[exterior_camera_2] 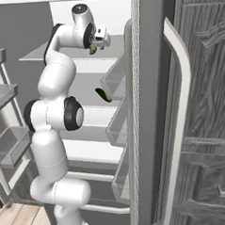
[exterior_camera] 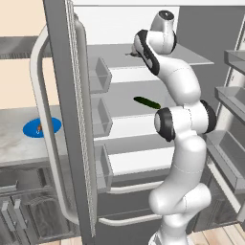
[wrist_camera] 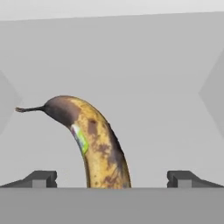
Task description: Place the cold items (banana and cucumber) from the fridge in one tupperware on the dining counter. Place the warm items (hot dog and kebab skewer) in the stove area in another tupperware.
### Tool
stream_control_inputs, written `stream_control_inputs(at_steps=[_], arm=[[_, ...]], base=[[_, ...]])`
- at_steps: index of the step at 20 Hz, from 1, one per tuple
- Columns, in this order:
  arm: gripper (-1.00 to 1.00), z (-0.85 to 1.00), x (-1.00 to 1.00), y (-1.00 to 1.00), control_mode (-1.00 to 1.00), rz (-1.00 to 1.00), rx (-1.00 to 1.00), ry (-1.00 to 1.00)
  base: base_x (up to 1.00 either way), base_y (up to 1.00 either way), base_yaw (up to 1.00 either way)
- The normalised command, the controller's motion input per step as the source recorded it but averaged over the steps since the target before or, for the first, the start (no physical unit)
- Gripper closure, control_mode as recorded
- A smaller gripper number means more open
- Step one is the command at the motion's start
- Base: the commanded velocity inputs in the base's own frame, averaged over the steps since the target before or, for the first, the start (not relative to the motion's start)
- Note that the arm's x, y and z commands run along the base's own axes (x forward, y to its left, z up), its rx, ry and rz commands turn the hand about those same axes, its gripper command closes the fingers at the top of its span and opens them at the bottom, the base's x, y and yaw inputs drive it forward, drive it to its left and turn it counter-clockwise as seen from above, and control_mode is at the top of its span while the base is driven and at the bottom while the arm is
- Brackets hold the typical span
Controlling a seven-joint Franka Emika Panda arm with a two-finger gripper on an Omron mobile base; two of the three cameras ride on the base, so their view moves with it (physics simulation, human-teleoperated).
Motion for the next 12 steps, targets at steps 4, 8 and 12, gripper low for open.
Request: stream_control_inputs(at_steps=[4,8,12], arm=[[-1.00,-0.15,-0.03,0.18,-1.00,0.10,0.00,0.01],[-1.00,-0.12,0.00,0.02,-1.00,0.06,-0.03,0.00],[-1.00,-0.01,0.00,-0.01,-1.00,0.00,-0.01,0.00]], base=[[0.00,0.00,0.00],[0.00,0.00,0.00],[0.00,0.00,0.00]])
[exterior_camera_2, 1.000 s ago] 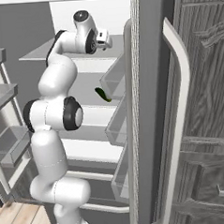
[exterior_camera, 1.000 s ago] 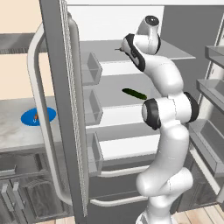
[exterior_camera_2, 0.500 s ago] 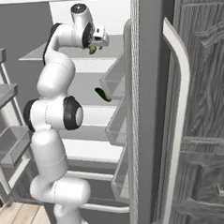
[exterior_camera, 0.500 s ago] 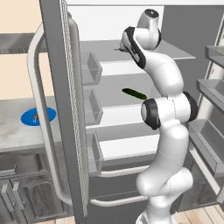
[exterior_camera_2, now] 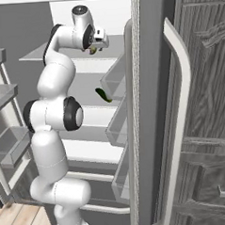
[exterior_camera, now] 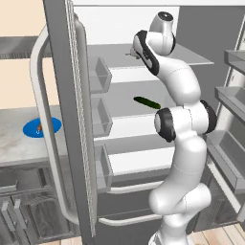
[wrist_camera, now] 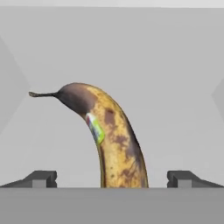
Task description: Place the cold items (banana and cucumber) from the fridge in one tupperware on the dining counter. Place the warm items (hot dog and kebab skewer) in the stove area in another tupperware.
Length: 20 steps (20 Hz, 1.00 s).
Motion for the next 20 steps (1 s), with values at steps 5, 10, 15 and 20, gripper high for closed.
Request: stream_control_inputs(at_steps=[5,10,15,20], arm=[[-1.00,-0.04,0.00,0.00,-1.00,0.02,0.00,0.03],[1.00,-0.14,-0.04,0.00,-1.00,0.02,0.00,0.07],[1.00,-0.06,0.00,0.02,-1.00,0.02,0.00,0.01],[1.00,0.00,0.00,0.03,-1.00,-0.01,0.00,-0.21]], base=[[0.00,0.00,0.00],[0.00,0.00,0.00],[0.00,0.00,0.00],[0.00,0.00,0.00]])
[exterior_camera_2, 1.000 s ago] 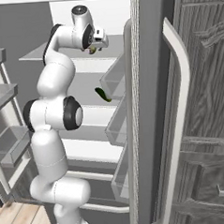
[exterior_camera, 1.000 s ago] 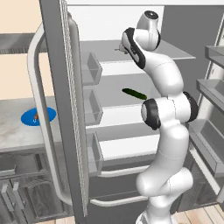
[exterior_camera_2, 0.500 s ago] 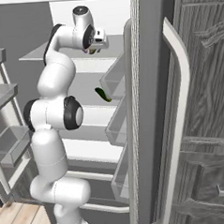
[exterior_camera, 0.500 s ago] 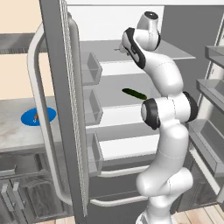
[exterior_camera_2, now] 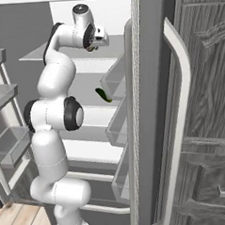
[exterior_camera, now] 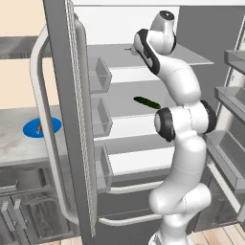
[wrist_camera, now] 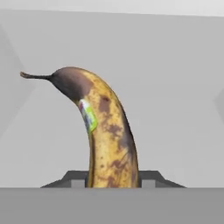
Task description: Place the cold items (banana and cucumber) from the fridge in one tupperware on the dining counter. Place the warm items (hot dog and kebab skewer) in the stove area in another tupperware.
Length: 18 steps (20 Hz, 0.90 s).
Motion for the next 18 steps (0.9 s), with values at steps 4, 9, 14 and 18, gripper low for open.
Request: stream_control_inputs(at_steps=[4,9,14,18], arm=[[1.00,-0.01,0.00,0.00,-1.00,-0.03,0.00,-0.39],[1.00,0.00,-0.17,0.26,-1.00,-0.05,0.00,-0.34],[1.00,0.00,-0.89,0.39,-1.00,-0.16,0.00,-0.26],[1.00,0.00,-1.00,0.35,-1.00,-0.22,0.00,-0.07]], base=[[0.00,0.00,0.00],[0.00,0.00,0.00],[0.00,0.00,0.00],[0.00,0.00,0.00]])
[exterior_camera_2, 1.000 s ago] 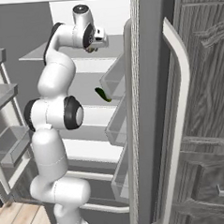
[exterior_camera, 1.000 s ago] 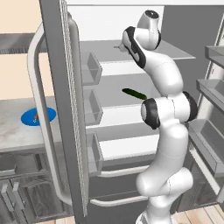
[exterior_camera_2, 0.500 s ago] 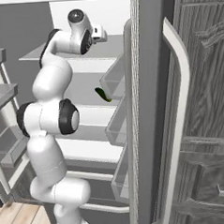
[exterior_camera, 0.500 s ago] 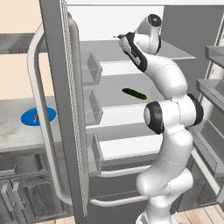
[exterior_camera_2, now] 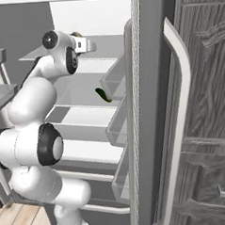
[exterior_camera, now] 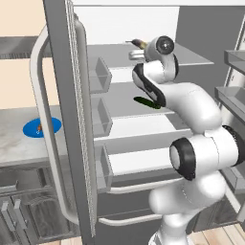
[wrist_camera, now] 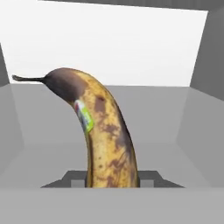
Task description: Place the cold items (banana and cucumber) from the fridge in one tupperware on the dining counter. Place the warm items (hot dog and kebab skewer) in the stove area in another tupperware.
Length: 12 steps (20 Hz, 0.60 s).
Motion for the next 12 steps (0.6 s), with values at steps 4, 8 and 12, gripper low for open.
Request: stream_control_inputs(at_steps=[4,8,12], arm=[[1.00,0.13,-1.00,0.13,-1.00,-0.19,0.06,0.02],[1.00,0.24,-1.00,0.00,-1.00,-0.18,0.12,0.20],[1.00,0.11,-1.00,0.00,-1.00,-0.14,0.11,0.32]], base=[[0.00,0.00,0.00],[0.00,0.00,0.00],[0.00,0.00,0.00]])
